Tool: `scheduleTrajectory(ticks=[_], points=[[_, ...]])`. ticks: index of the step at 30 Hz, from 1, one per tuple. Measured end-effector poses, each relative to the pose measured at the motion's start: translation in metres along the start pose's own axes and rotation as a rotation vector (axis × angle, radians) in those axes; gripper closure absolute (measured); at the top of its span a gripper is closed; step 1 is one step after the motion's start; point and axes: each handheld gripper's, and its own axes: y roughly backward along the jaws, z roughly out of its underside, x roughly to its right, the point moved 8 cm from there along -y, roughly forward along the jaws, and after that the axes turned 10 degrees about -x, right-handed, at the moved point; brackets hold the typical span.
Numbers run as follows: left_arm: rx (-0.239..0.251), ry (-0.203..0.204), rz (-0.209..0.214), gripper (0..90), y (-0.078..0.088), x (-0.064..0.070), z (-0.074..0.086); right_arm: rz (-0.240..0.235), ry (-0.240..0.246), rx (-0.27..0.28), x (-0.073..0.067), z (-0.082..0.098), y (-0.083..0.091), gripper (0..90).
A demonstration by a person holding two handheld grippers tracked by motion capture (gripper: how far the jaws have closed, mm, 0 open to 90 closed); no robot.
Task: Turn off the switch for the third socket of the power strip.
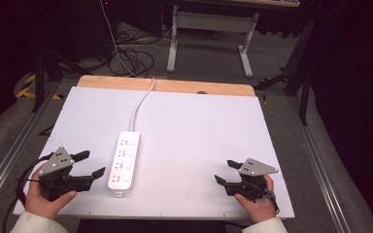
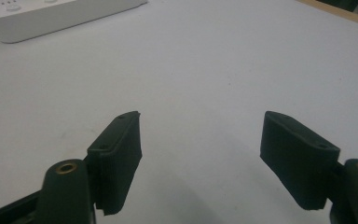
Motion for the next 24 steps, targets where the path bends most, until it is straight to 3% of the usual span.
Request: scheduleTrajectory(ticks=[24], points=[[-0.009,-0.038,0.046,25.0,-0.023,0.017,-0.035,-0.007,0.001,-0.005,0.000,0.001,-0.001,29.6]])
